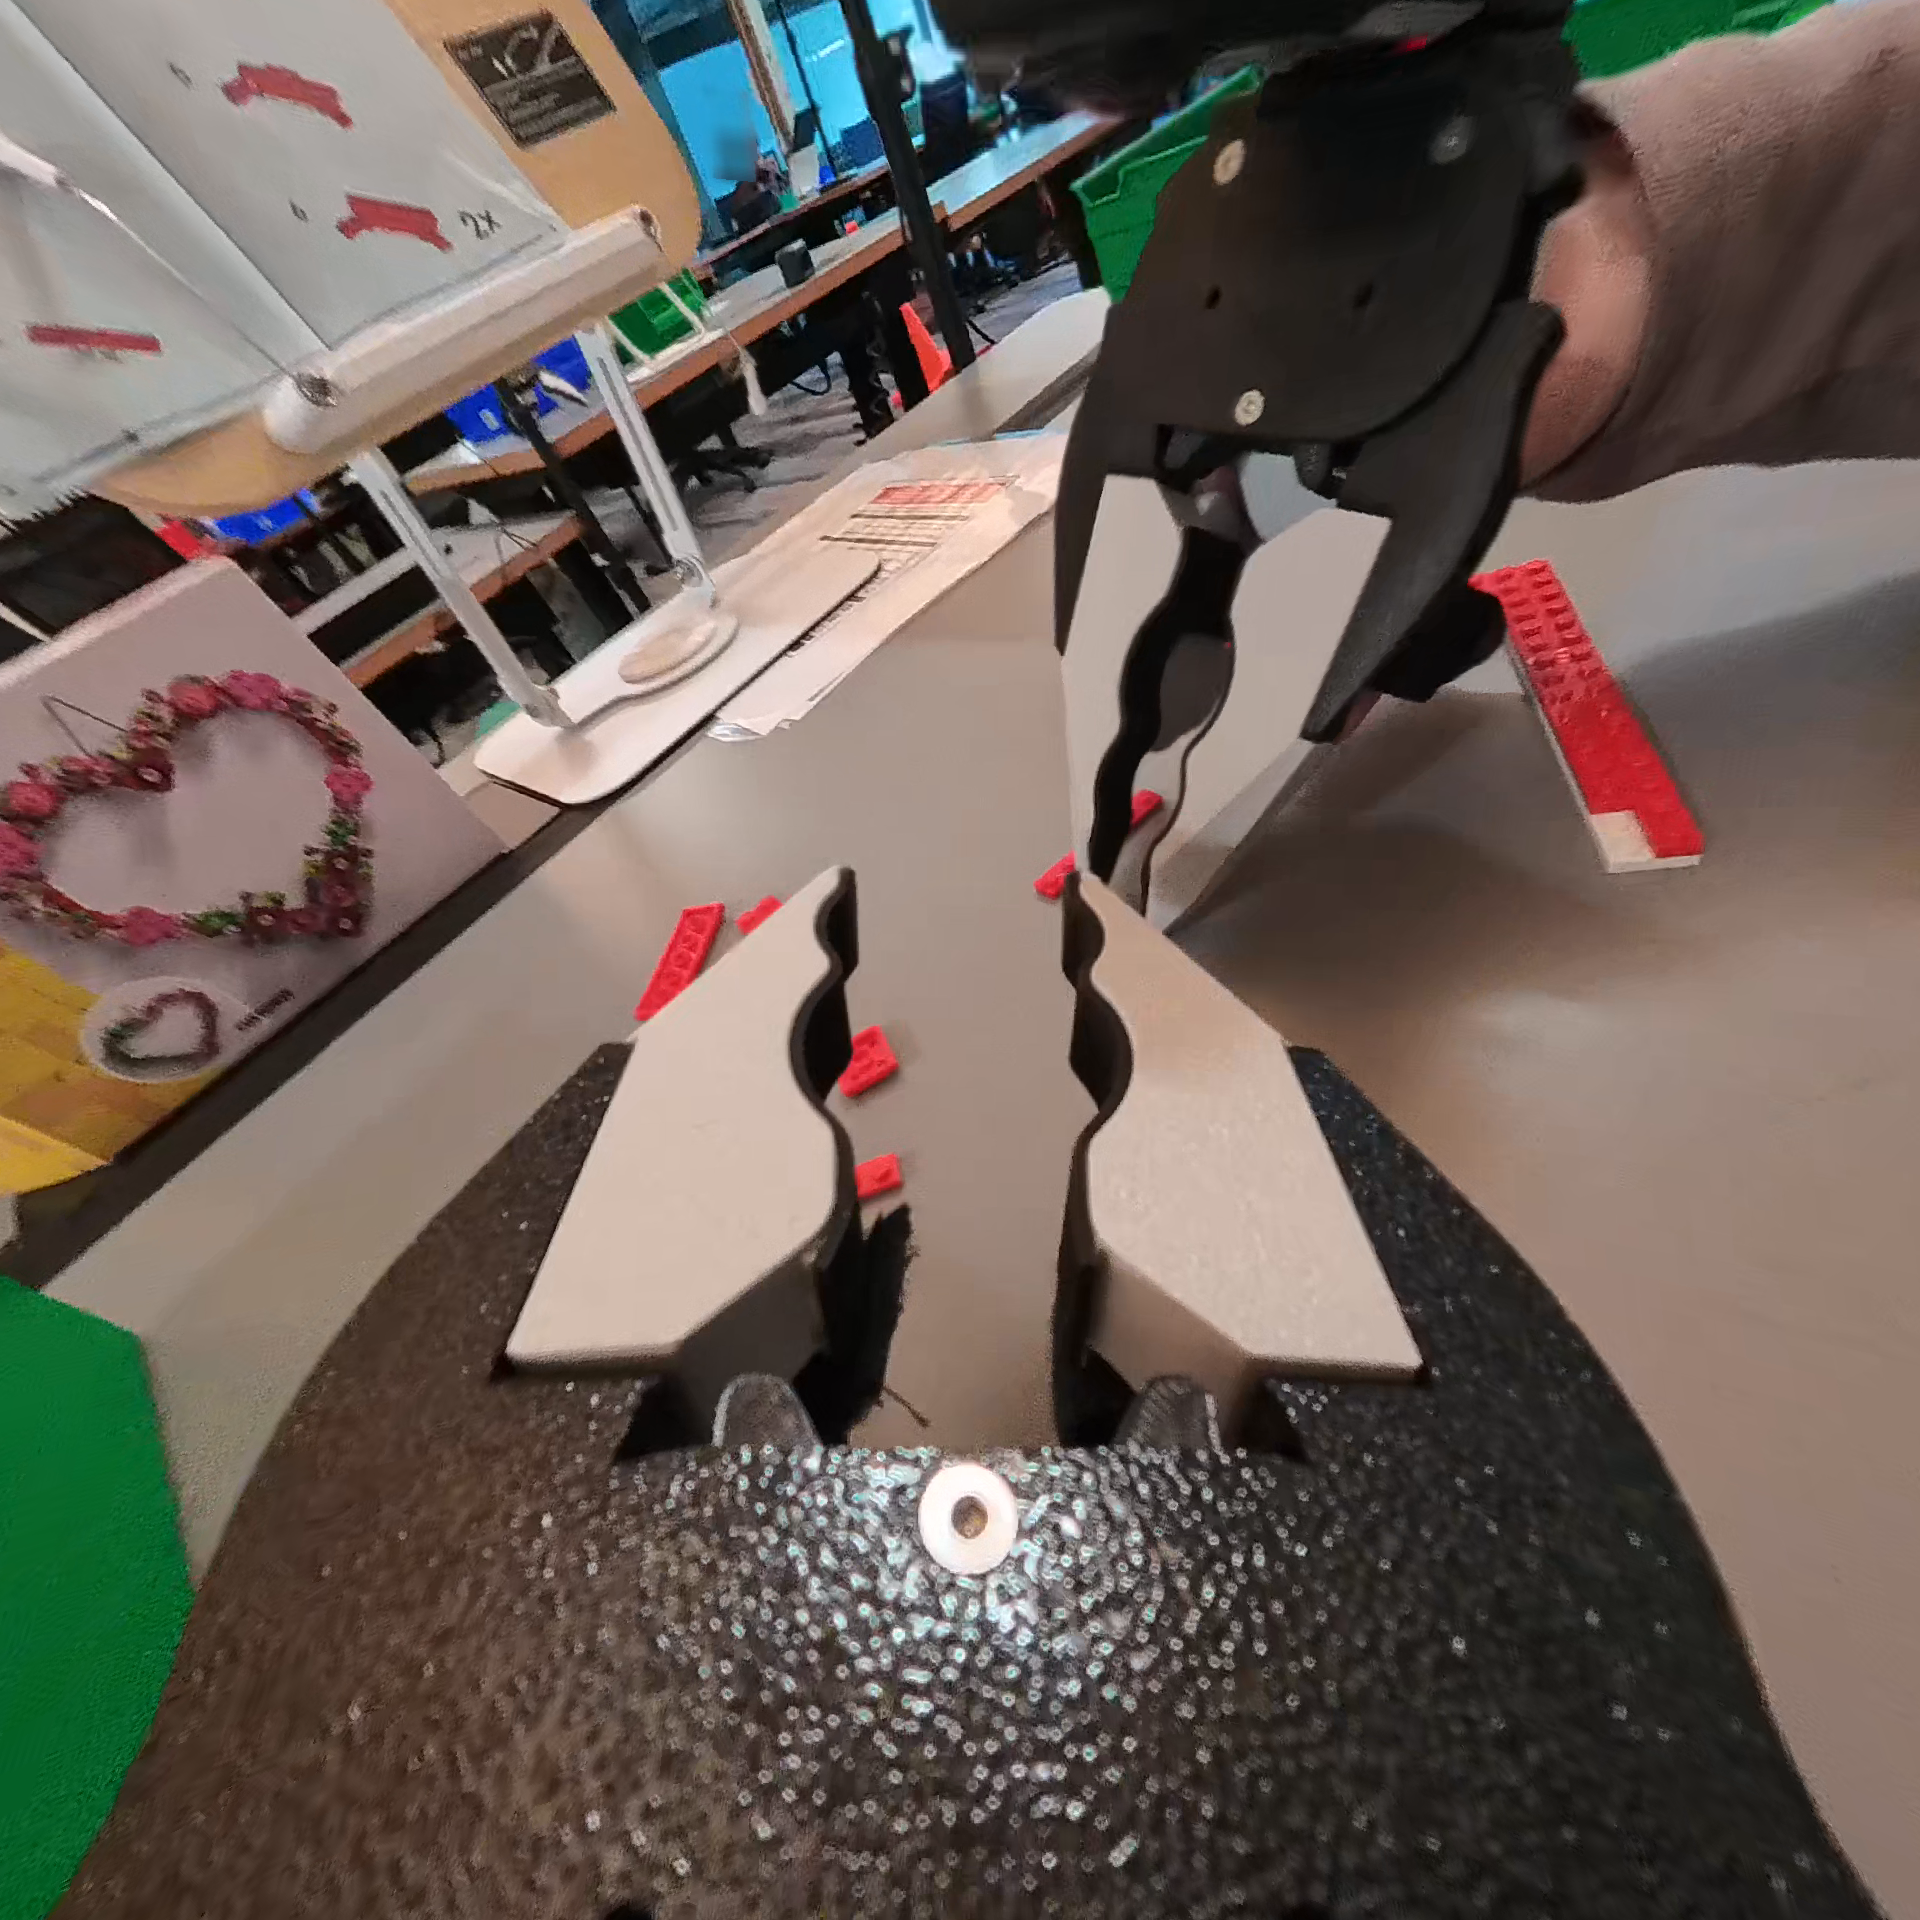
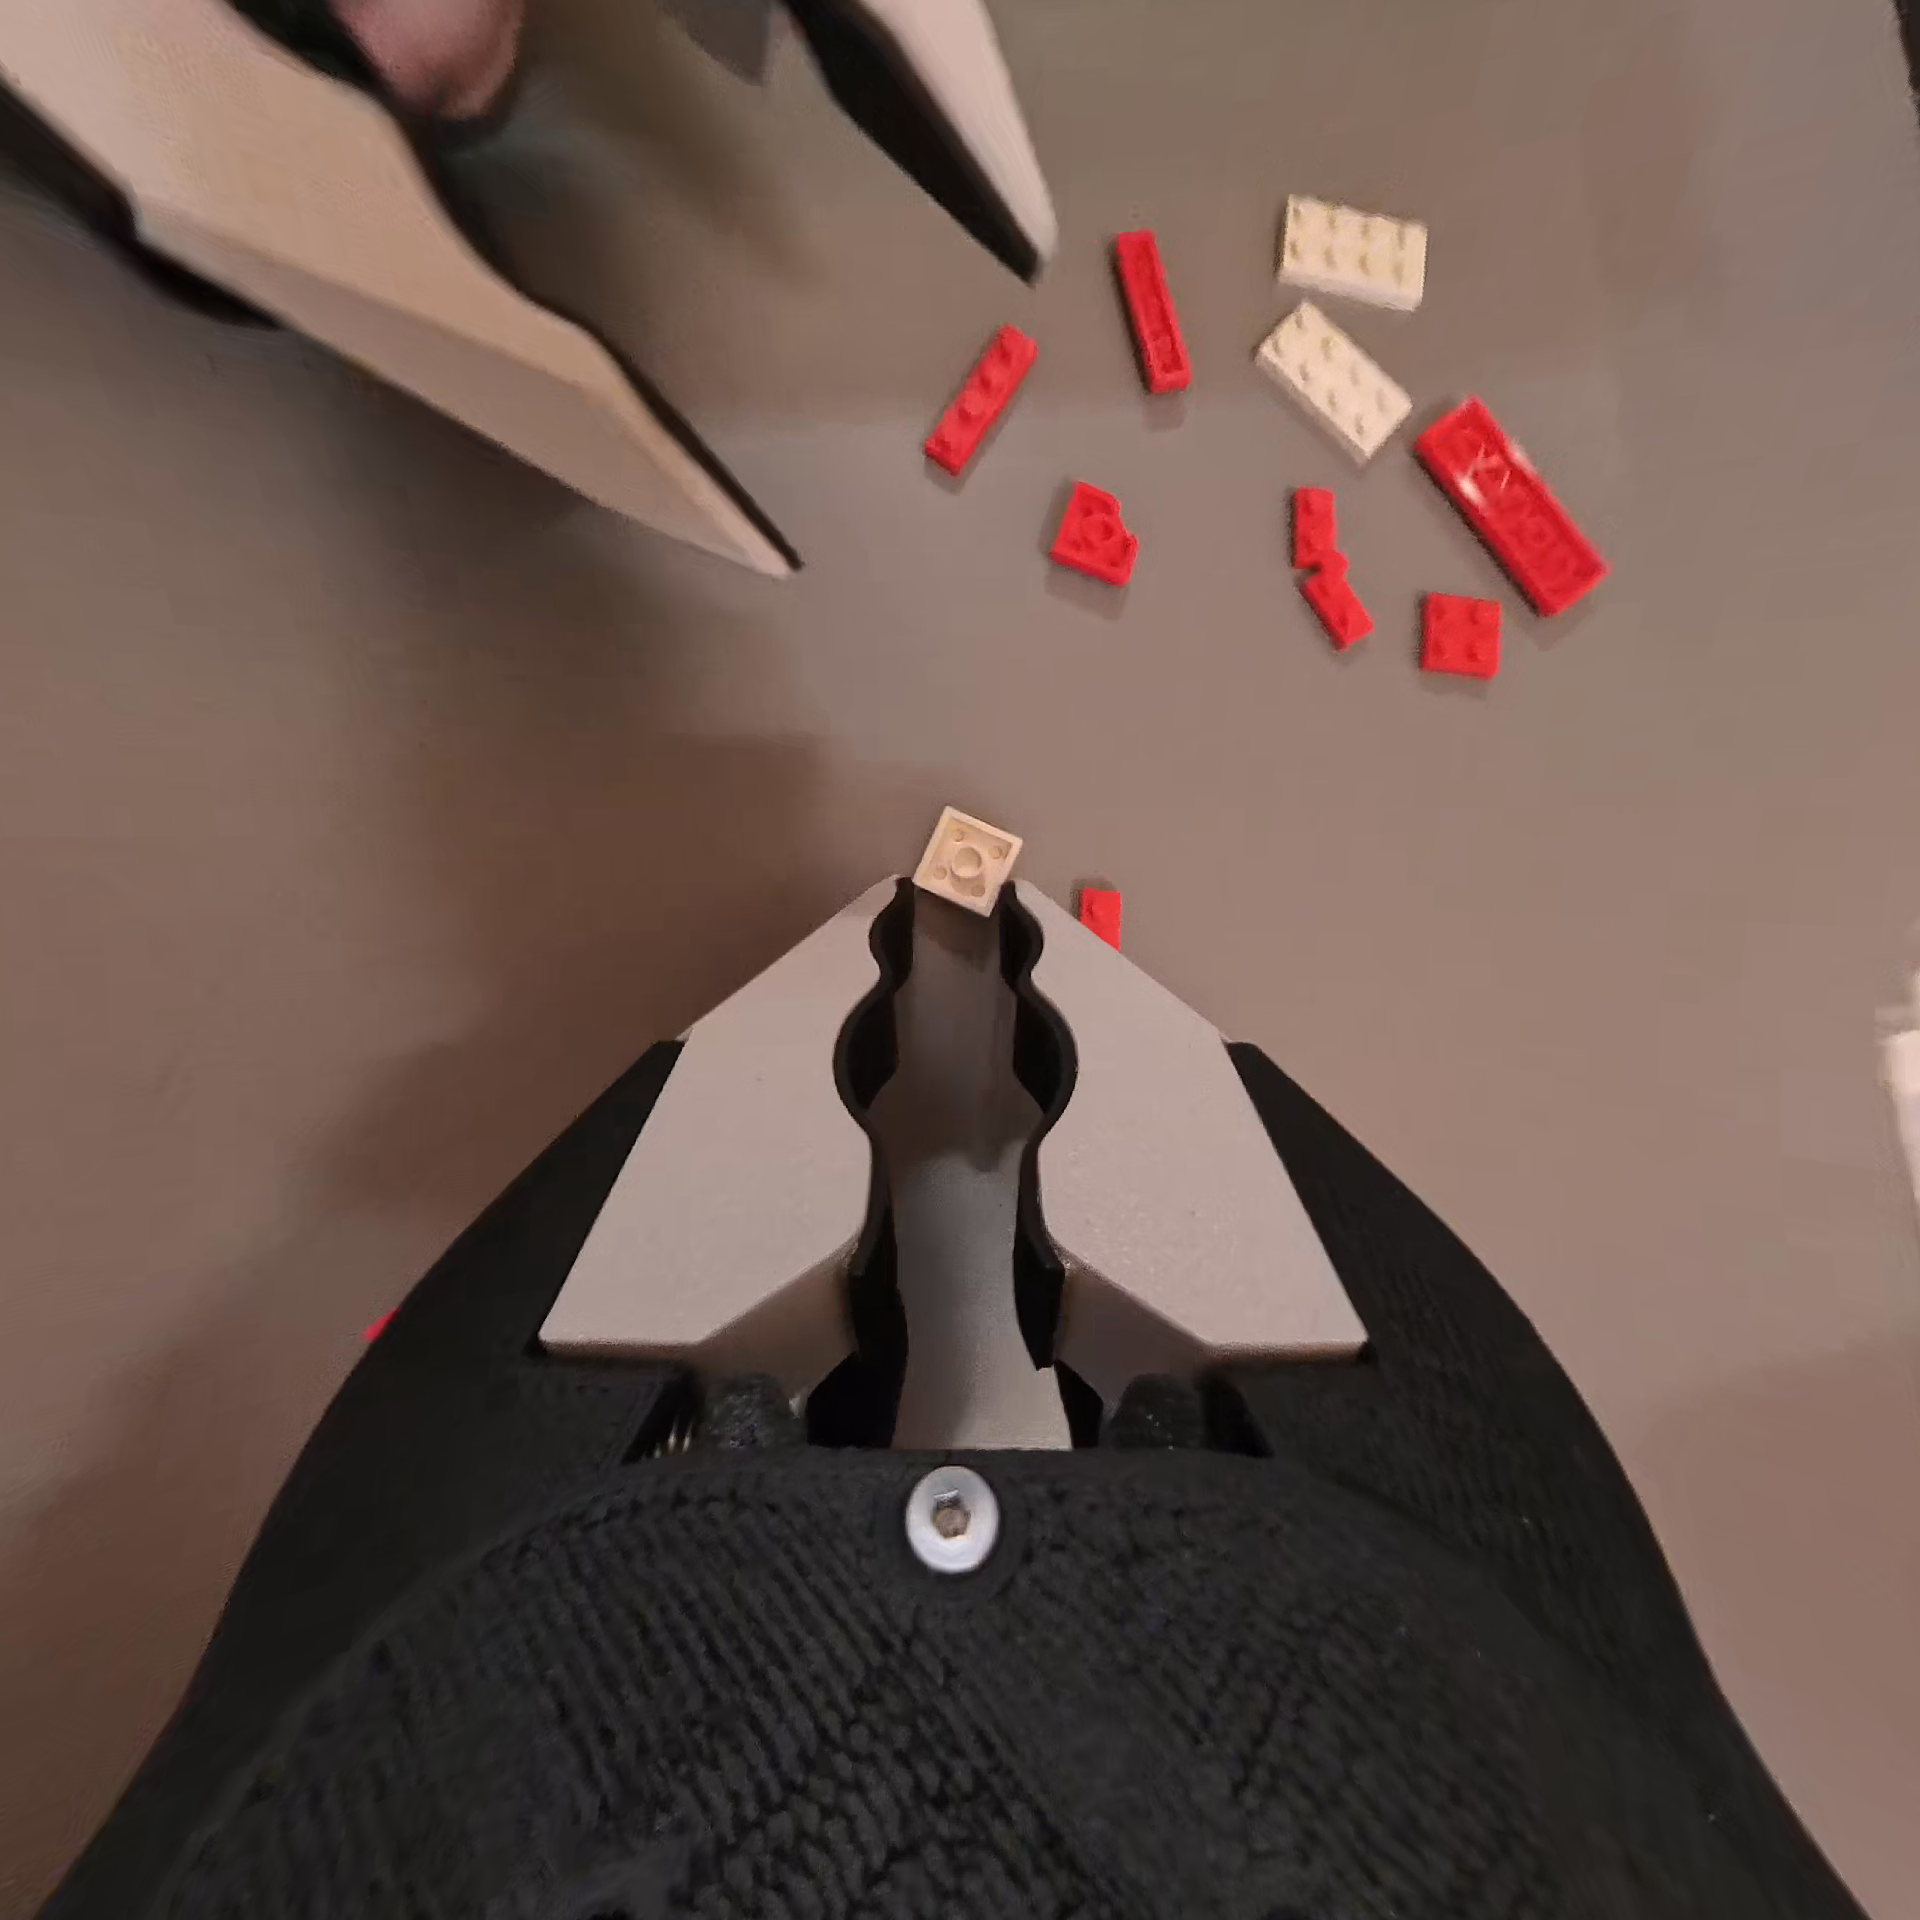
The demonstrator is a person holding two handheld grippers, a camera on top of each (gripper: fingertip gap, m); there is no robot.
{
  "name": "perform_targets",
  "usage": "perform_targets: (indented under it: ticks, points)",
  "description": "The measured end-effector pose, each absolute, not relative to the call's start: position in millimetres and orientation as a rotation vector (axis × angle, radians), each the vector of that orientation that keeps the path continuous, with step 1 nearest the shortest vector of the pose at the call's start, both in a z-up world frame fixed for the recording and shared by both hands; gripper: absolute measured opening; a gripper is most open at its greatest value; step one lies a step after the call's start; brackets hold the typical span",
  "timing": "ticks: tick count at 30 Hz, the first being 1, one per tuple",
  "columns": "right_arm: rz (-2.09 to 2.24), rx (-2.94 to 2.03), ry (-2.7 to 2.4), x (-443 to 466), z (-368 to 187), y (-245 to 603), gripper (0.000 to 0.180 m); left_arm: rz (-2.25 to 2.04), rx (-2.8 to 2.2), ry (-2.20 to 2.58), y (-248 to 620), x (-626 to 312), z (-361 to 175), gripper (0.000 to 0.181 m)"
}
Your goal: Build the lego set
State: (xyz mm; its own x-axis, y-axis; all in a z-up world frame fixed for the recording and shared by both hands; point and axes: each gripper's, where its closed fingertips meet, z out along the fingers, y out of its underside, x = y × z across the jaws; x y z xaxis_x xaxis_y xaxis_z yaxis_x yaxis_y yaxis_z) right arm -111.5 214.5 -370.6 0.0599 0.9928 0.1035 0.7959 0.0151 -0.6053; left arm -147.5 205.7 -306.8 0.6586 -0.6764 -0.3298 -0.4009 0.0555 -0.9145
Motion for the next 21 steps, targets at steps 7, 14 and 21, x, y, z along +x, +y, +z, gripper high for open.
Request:
perform_targets:
  ticks: [7, 14, 21]
  points:
    - [0.328, -1.322, -1.910, -129, -345, 204, 0.014, -0.473, -1.680, 0.847, 203, -139, -314, 0.031]
    - [0.120, -0.899, -1.932, -139, -321, 191, 0.014, -0.609, -1.740, 0.816, 198, -139, -315, 0.016]
    - [0.056, -0.814, -1.940, -139, -318, 189, 0.013, -0.646, -1.733, 0.857, 193, -134, -314, 0.003]
